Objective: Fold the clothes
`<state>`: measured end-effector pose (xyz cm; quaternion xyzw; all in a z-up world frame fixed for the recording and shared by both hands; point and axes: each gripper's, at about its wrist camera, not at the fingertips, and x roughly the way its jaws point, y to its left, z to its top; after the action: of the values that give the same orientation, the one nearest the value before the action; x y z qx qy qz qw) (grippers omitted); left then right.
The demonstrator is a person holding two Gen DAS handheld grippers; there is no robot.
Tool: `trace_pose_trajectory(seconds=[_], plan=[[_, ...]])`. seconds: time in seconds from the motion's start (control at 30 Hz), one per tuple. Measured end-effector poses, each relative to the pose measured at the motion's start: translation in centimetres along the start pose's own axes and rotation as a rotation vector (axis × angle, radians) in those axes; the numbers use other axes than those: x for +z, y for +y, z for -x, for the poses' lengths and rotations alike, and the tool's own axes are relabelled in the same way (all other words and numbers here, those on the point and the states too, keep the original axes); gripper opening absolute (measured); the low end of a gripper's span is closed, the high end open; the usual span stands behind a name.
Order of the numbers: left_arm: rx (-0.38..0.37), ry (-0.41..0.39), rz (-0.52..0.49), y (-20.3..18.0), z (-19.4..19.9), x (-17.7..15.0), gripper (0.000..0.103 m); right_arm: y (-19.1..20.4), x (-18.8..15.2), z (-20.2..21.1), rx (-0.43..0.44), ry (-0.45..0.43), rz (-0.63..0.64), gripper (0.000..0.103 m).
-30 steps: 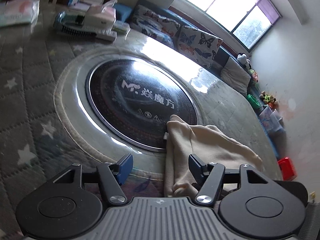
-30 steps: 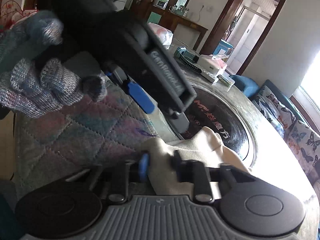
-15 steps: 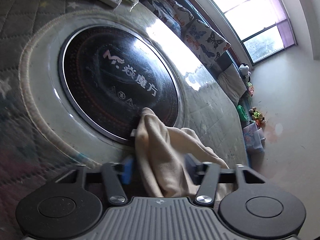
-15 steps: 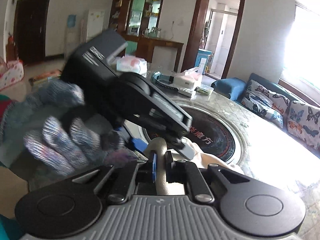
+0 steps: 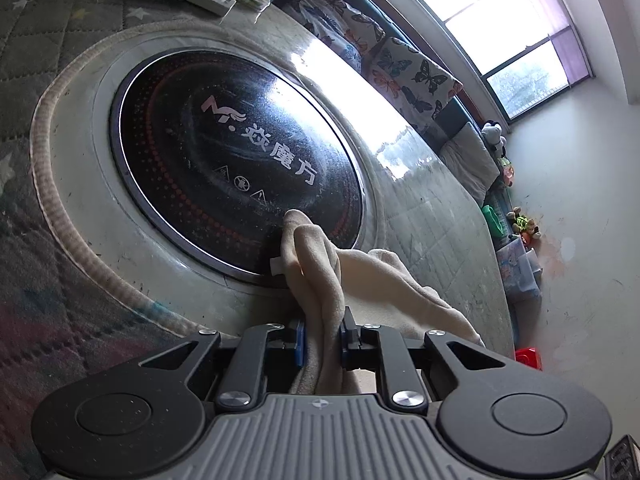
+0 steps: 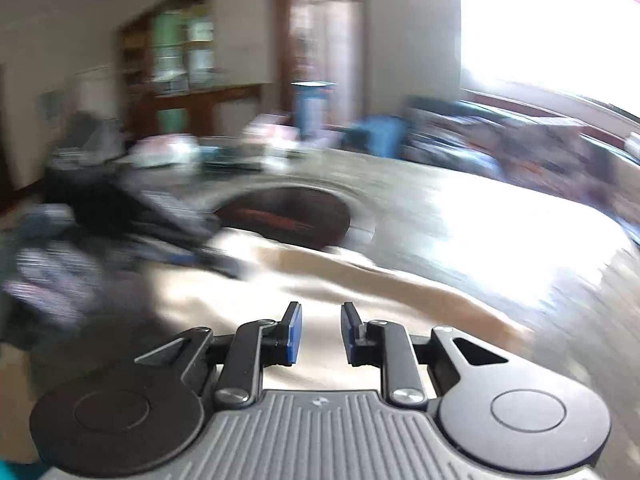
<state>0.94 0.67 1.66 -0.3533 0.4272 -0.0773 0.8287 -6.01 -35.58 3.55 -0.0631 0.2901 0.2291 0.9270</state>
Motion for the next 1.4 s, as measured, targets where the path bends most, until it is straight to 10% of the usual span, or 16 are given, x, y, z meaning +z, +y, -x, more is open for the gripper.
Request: trace_pose_trajectory(seconds=[0.17, 0.37, 0.43, 0.5, 0.7, 1.4], plan=[[0.024, -0.005, -0.039, -0.5, 0.1, -0.1, 0.017, -6.3, -1.8, 0.2, -0.124, 0.021, -0.192, 0.034], [0.063, -0.011, -0.083, -1.3, -0.4, -0.1, 0.018, -9.7, -3.2, -1.3, -0.072, 0.024, -0.354, 0.044], [0.077, -0.013, -0.107, -1.8, -0.4, -0.1, 0.017, -10.1, -3.3, -1.3, -0.057, 0.015, -0.379, 0.038], [0.081, -0.02, -0.135, -2.4, -0.3, 0.0, 0.016, -9.7, -3.1, -0.8, -0.05, -0.006, -0.376, 0.012], [0.041, -0.072, -0.266, -6.5, 0.7, -0.1, 0.015, -9.0, -2.4, 1.1, -0.035, -0.071, -0.369, 0.01], [-0.169, 0.054, -0.513, -22.8, -9.5, -5.9, 0.014, -20.3, -3.5, 13.1, -0.442, -0.177, -0.395, 0.01]])
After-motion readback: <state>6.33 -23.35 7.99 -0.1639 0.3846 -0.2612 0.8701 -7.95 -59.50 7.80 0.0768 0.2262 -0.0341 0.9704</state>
